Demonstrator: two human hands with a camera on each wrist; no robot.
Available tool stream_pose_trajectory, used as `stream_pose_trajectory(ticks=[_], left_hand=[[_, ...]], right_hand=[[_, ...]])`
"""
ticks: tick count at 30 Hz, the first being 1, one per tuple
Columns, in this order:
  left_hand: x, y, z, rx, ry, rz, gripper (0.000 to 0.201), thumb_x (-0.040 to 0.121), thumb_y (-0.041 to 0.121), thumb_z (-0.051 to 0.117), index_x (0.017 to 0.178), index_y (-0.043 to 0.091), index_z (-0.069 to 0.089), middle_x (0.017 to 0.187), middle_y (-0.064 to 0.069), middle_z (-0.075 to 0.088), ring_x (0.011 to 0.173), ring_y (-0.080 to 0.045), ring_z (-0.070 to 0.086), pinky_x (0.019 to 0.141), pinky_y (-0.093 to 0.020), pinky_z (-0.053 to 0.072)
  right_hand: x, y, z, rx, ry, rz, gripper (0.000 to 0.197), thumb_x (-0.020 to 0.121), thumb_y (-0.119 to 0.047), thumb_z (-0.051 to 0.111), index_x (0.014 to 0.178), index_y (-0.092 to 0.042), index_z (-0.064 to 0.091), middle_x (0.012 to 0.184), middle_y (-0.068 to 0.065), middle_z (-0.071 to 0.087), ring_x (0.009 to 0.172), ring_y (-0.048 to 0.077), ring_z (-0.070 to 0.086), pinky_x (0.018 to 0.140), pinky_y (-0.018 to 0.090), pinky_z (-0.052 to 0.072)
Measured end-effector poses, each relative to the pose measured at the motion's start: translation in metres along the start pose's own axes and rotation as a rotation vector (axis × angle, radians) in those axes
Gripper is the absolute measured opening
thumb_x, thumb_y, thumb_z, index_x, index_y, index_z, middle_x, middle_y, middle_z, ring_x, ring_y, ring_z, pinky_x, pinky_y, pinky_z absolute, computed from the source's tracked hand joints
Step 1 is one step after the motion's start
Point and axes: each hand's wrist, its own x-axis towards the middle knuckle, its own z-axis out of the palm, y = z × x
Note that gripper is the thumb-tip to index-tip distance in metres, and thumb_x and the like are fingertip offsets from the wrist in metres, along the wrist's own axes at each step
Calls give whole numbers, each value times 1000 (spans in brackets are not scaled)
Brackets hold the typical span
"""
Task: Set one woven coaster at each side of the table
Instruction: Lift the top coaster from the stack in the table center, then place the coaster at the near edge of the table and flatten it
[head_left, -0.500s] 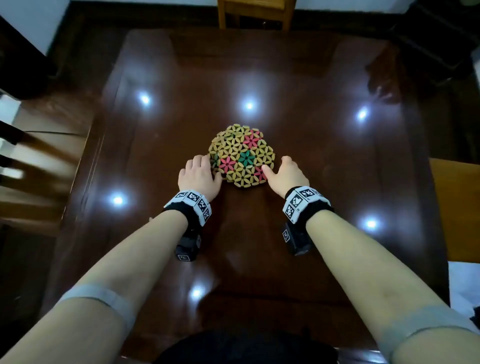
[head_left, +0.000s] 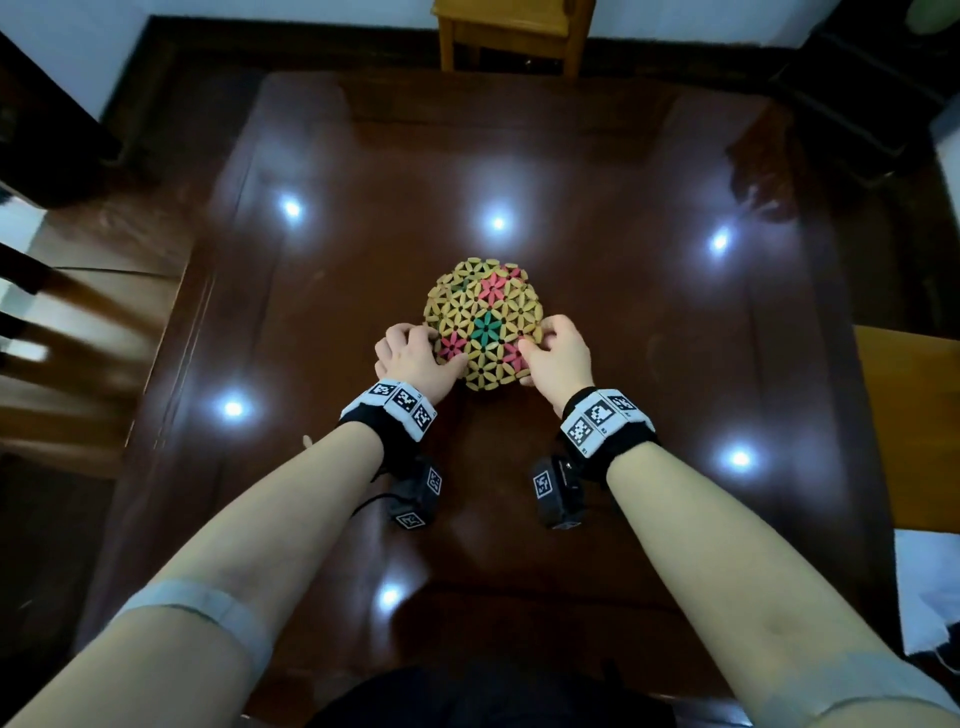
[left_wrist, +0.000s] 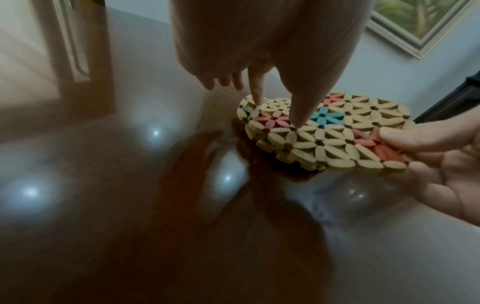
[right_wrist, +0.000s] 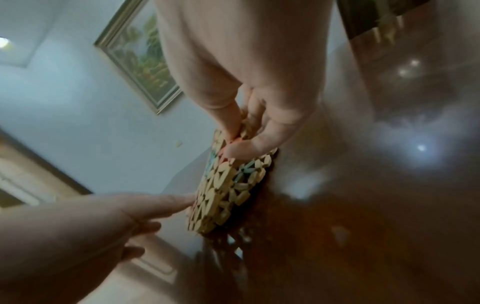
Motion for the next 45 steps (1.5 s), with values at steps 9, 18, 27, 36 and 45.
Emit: stream_pose_trajectory(ticks=[9,18,27,36,45], left_hand=[[-61,-23,-19,-355,-214,42,84,84,49,60,147,13,19,141,-8,50,127,-26,51,103,-40,44],[-129,-90,-14,-231,-309,179,53,77,31,74,123,12,54,99,0,63,90,-16,60,78,-27,47],[-171,-144,7,-28,-366,239,49,79,37,68,124,24,53,108,5,64,102,-18,58,87,-36,51],[-187,-137,23,357,-273,630,67,87,48,51,146,30,28,158,4,24,146,-22,16,116,-43,21],[-184,-138,29,614,-400,762,87,81,60,56,150,33,11,162,7,4,149,-16,5,119,-41,9]], right_hand=[[-89,15,-22,278,-114,39,20,93,-7,56,111,-9,47,109,7,61,84,16,67,55,20,57],[-181,78,9,-149,-7,54,25,88,-26,62,109,-16,54,105,1,67,91,23,68,63,35,56],[-230,118,29,-434,-22,158,24,90,-22,49,103,-10,64,103,9,71,99,28,64,87,36,51],[-232,136,20,-765,-88,-145,57,91,-36,53,145,-31,36,155,-1,29,139,28,28,110,42,29],[-228,144,16,-954,-270,-301,56,86,-39,59,140,-36,41,150,-8,34,136,21,29,111,43,24]])
